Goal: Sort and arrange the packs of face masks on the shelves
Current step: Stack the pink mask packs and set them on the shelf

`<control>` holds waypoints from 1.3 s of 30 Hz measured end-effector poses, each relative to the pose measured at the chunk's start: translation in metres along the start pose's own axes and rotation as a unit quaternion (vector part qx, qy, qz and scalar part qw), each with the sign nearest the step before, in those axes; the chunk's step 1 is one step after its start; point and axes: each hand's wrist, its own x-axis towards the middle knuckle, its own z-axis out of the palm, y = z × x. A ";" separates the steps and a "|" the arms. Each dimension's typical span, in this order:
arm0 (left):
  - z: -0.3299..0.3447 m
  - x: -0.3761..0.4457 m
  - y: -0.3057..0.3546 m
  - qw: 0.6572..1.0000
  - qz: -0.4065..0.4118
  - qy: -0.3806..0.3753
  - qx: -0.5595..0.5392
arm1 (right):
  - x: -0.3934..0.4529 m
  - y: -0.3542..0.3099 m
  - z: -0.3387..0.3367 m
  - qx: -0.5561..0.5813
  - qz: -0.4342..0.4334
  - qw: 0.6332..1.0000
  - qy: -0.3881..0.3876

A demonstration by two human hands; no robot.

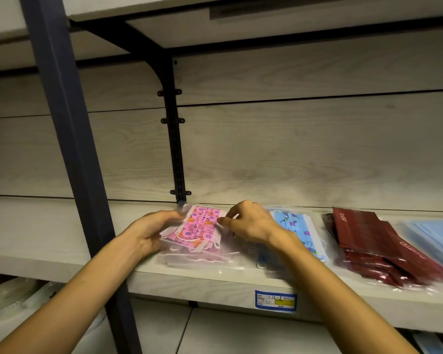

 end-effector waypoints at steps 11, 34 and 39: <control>-0.002 0.003 -0.016 0.974 0.199 0.018 -0.110 | -0.001 -0.005 -0.013 0.185 0.045 0.977 0.098; 0.016 0.003 -0.010 0.938 0.341 -0.030 0.048 | -0.009 -0.019 -0.005 0.440 -0.044 0.895 0.061; 0.018 0.010 -0.017 0.950 0.310 -0.042 0.020 | -0.014 -0.016 0.005 0.522 -0.050 0.852 -0.005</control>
